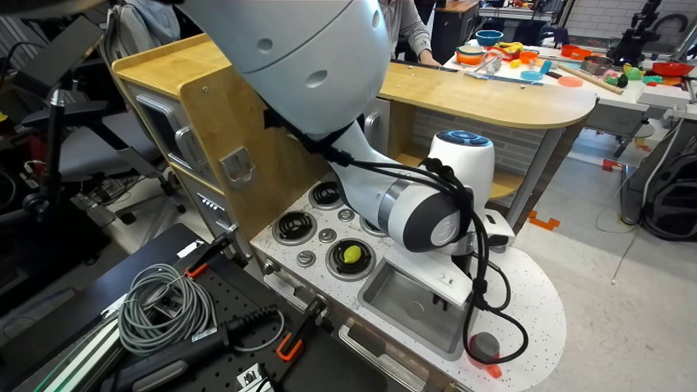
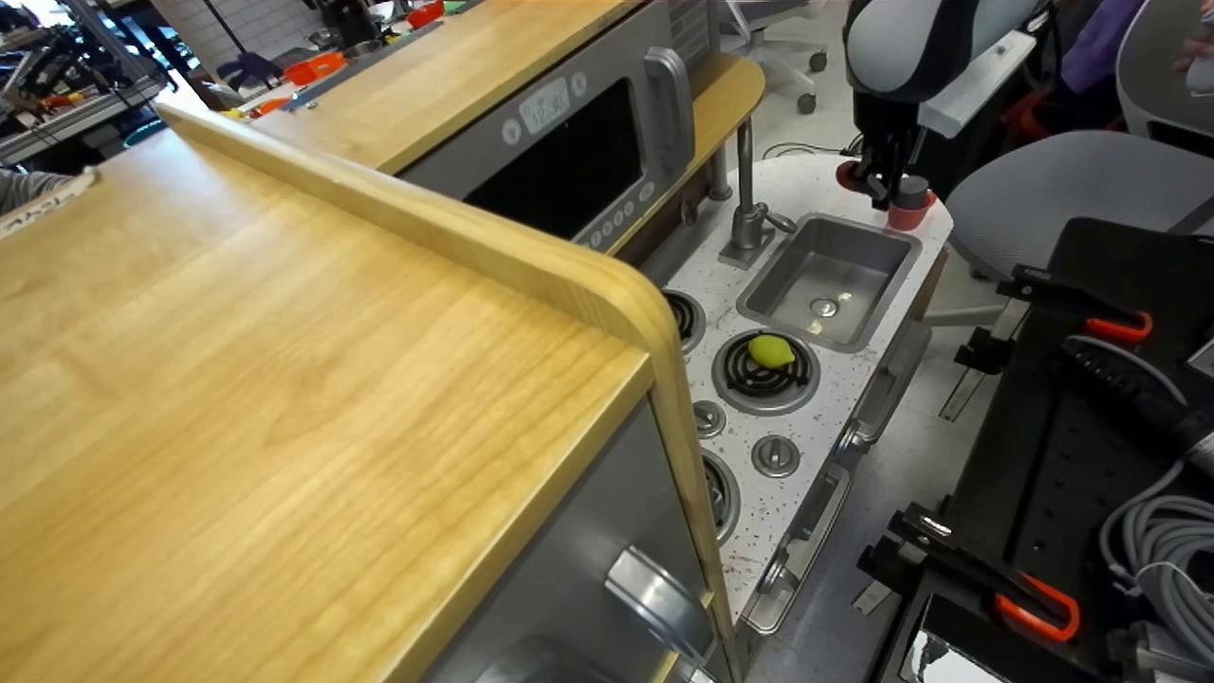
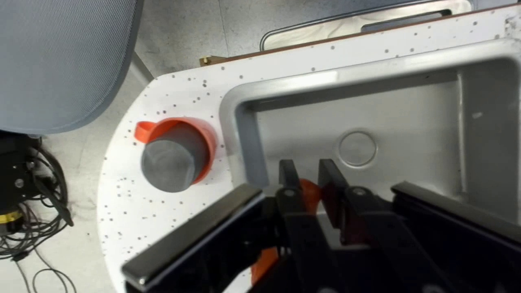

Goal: Move the drumstick toy from the sink to the countertop

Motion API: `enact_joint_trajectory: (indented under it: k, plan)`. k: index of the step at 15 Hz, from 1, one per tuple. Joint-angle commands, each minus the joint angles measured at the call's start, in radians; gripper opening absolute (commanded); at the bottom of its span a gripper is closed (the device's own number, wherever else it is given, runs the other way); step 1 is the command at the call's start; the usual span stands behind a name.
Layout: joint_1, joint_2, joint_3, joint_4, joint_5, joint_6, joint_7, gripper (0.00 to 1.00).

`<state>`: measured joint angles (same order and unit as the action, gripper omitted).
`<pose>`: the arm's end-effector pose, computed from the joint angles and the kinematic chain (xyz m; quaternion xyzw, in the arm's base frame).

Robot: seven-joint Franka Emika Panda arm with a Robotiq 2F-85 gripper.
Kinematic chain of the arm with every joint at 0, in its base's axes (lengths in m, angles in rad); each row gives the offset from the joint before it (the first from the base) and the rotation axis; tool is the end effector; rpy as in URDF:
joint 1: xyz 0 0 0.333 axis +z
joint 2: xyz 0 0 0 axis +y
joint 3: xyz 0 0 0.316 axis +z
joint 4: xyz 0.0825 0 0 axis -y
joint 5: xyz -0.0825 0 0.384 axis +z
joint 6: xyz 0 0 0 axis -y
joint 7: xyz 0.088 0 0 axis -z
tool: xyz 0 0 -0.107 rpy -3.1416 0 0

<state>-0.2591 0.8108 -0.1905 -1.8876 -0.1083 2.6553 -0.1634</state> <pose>0.5521 -0.2629 0.0762 0.9932 -0.0663 -0.0450 0.0840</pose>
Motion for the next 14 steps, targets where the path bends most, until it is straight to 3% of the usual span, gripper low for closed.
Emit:
enact_joint_trajectory:
  k: [1, 14]
  plan:
    - [-0.051, -0.015, -0.001, 0.033, 0.042, -0.026, 0.025, 0.05]
    - [-0.166, 0.088, -0.002, 0.240, 0.143, -0.074, 0.077, 0.05]
